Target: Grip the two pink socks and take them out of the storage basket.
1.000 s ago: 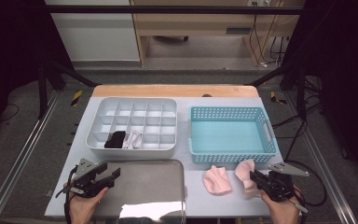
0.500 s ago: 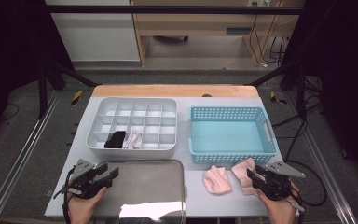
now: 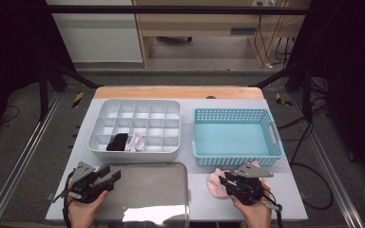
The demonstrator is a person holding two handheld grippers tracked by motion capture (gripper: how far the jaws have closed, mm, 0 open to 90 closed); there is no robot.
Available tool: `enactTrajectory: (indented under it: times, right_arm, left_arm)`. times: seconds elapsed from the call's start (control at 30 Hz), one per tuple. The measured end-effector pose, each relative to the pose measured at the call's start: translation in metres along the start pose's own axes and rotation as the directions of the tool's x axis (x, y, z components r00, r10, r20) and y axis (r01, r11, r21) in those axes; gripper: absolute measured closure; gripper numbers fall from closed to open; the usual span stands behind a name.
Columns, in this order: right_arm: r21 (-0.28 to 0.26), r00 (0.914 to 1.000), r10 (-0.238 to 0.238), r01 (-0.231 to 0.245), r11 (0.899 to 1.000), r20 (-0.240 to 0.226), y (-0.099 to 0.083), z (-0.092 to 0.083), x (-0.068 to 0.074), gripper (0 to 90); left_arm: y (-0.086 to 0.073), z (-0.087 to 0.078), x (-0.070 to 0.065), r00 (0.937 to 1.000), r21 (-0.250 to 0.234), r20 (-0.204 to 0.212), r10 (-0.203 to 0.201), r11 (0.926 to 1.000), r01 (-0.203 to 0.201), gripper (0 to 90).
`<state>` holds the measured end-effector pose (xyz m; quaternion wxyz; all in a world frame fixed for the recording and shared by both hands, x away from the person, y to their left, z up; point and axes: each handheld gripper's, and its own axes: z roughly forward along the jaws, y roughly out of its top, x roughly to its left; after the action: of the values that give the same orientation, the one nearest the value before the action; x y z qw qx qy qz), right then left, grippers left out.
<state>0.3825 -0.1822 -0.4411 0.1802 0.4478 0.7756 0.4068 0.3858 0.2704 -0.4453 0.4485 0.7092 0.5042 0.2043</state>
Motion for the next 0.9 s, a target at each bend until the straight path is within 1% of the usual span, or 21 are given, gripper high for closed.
enactTrajectory:
  times: [0.03,0.07,0.1,0.13,0.17,0.2,0.27,0.37,0.43,0.47,0.5,0.53,0.6,0.67,0.77,0.8,0.87,0.9]
  right_arm:
    - [0.011,0.9999,-0.007,0.007,1.0,-0.013,0.0,0.004,0.003,71.7]
    - [0.011,0.9999,-0.007,0.007,1.0,-0.013,0.0,0.004,0.003,71.7]
    - [0.028,0.9994,-0.02,0.021,0.999,-0.028,0.0,0.013,0.009,71.8]
    - [0.028,0.9994,-0.02,0.021,0.999,-0.028,0.0,0.013,0.009,71.8]
    - [0.038,0.9991,-0.025,0.026,0.999,-0.035,0.0,0.016,0.012,71.8]
    - [0.052,0.9983,-0.038,0.041,0.998,-0.044,0.0,0.024,0.018,71.2]
    - [0.071,0.9978,-0.044,0.047,0.996,-0.05,0.0,0.03,0.021,70.6]
    - [0.098,0.9978,-0.05,0.054,0.994,-0.043,-0.003,0.039,0.024,70.0]
    - [0.106,0.9983,-0.042,0.046,0.993,-0.041,-0.004,0.041,0.025,70.0]
    - [0.126,0.998,-0.055,0.059,0.99,-0.032,-0.007,0.044,0.025,71.0]
    - [0.126,0.998,-0.055,0.059,0.99,-0.032,-0.007,0.044,0.025,71.0]
    - [0.139,0.9972,-0.07,0.073,0.988,-0.025,-0.01,0.047,0.025,73.1]
    - [0.142,0.9965,-0.082,0.083,0.986,-0.014,-0.01,0.048,0.026,76.4]
    - [0.145,0.9946,-0.104,0.102,0.984,0.005,-0.01,0.049,0.027,80.9]
    - [0.15,0.9956,-0.092,0.089,0.985,0.016,-0.01,0.049,0.027,86.7]
    - [0.15,0.9956,-0.092,0.089,0.985,0.016,-0.01,0.049,0.027,86.7]
    - [0.15,0.9974,-0.071,0.069,0.986,0.007,-0.008,0.048,0.027,88.1]
    - [0.145,0.9983,-0.058,0.059,0.988,-0.009,-0.007,0.047,0.026,88.2]
  left_arm:
    - [0.0,0.0,0.0,1.0,0.0,-0.003,0.002,1.0,-0.002,47.8]
    - [0.0,0.0,0.0,1.0,0.0,-0.003,0.002,1.0,-0.002,47.9]
    - [0.0,0.0,0.0,1.0,-0.001,0.0,0.0,1.0,0.0,47.8]
    - [0.0,0.0,0.0,1.0,-0.001,0.0,0.0,1.0,0.0,47.9]
    - [0.0,-0.001,0.0,1.0,-0.001,-0.001,-0.003,1.0,0.003,47.9]
    - [0.0,-0.001,0.0,1.0,-0.002,0.001,-0.004,1.0,0.004,48.0]
    - [0.0,-0.001,0.0,1.0,-0.003,0.005,-0.003,1.0,0.003,48.2]
    - [0.0,-0.002,0.001,1.0,-0.008,0.004,-0.003,1.0,0.003,48.2]
    - [0.0,-0.002,0.001,1.0,-0.009,0.004,-0.004,1.0,0.004,48.2]
    - [0.0,-0.002,0.001,1.0,-0.01,0.003,-0.003,1.0,0.003,48.2]
    - [0.0,-0.002,0.0,1.0,-0.009,0.004,-0.003,1.0,0.003,48.2]
    - [0.0,-0.002,0.0,1.0,-0.007,0.002,0.0,1.0,0.0,48.2]
    - [0.0,-0.002,0.0,1.0,-0.007,0.002,0.001,1.0,-0.001,48.2]
    - [0.0,-0.003,0.0,1.0,-0.01,0.002,-0.001,1.0,0.001,48.2]
    - [0.0,-0.003,0.0,1.0,-0.01,0.002,-0.002,0.9999,0.002,48.2]
    - [0.0,-0.003,0.0,1.0,-0.01,0.002,-0.002,0.9999,0.002,48.2]
    - [0.0,-0.003,0.0,1.0,-0.01,0.002,-0.002,0.9999,0.002,48.2]
    - [0.0,-0.003,0.0,1.0,-0.01,0.003,-0.003,0.9999,0.003,48.2]
